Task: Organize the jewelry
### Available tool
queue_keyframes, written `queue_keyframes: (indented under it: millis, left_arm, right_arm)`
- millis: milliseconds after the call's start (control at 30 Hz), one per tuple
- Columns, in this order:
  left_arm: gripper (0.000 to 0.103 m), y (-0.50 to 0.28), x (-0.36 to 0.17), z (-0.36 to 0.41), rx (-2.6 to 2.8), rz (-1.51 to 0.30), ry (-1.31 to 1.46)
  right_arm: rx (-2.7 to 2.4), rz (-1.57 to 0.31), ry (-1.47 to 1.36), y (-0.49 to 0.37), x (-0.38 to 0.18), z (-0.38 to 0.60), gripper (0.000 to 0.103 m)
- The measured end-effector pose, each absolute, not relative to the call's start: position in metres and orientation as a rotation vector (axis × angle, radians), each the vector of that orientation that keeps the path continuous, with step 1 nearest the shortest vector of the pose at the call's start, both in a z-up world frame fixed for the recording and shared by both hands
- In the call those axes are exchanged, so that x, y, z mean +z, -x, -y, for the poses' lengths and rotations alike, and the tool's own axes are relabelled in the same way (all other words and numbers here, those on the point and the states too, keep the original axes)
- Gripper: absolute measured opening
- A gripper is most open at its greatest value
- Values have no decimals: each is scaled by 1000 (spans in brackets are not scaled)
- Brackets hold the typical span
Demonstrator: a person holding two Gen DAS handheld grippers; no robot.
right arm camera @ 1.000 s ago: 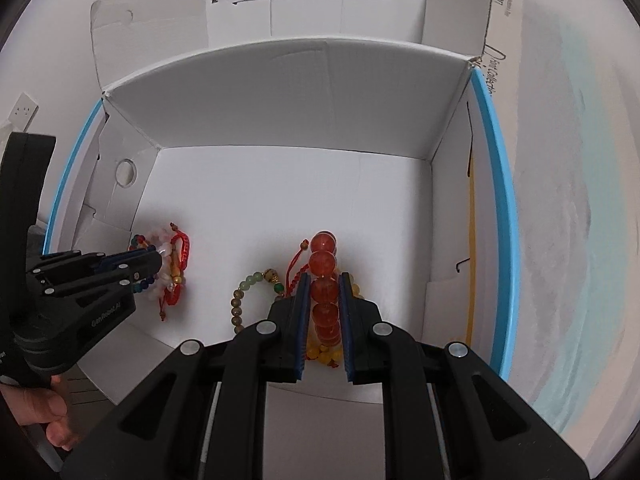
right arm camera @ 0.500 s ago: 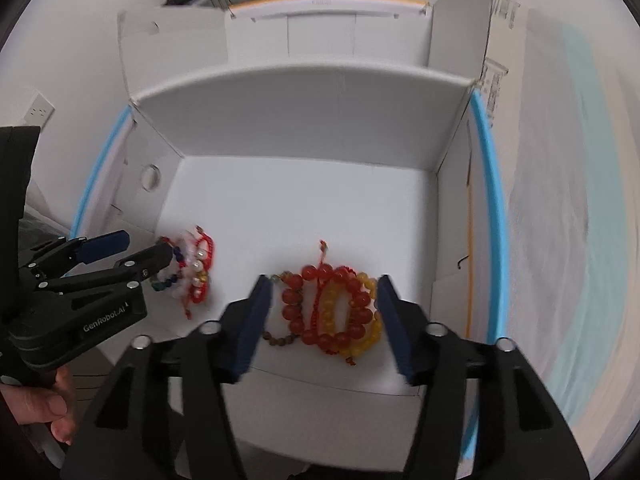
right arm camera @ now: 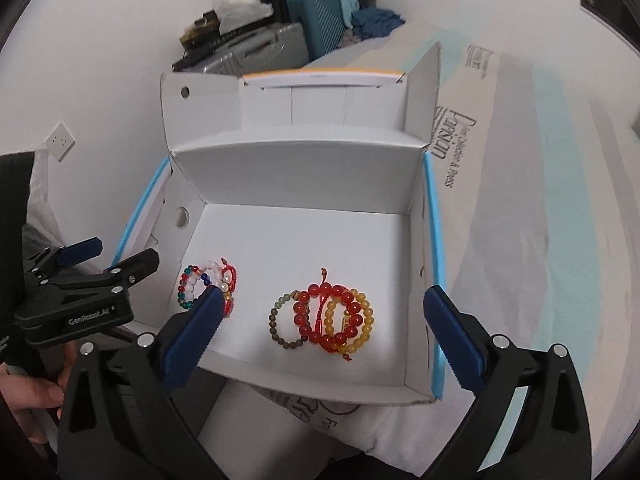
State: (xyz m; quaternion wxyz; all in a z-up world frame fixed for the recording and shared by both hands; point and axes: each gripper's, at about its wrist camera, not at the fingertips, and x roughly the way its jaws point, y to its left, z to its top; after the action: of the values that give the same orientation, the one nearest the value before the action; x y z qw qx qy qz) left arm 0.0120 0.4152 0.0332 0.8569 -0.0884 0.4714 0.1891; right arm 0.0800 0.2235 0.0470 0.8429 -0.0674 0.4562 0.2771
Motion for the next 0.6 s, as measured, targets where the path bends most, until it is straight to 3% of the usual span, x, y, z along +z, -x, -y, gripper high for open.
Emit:
queue_keyframes:
  millis: [600]
  left_arm:
    - [97,70,35,-374,390,-858,147]
  right_arm:
    - [426,-795,84,8,46,-170,95]
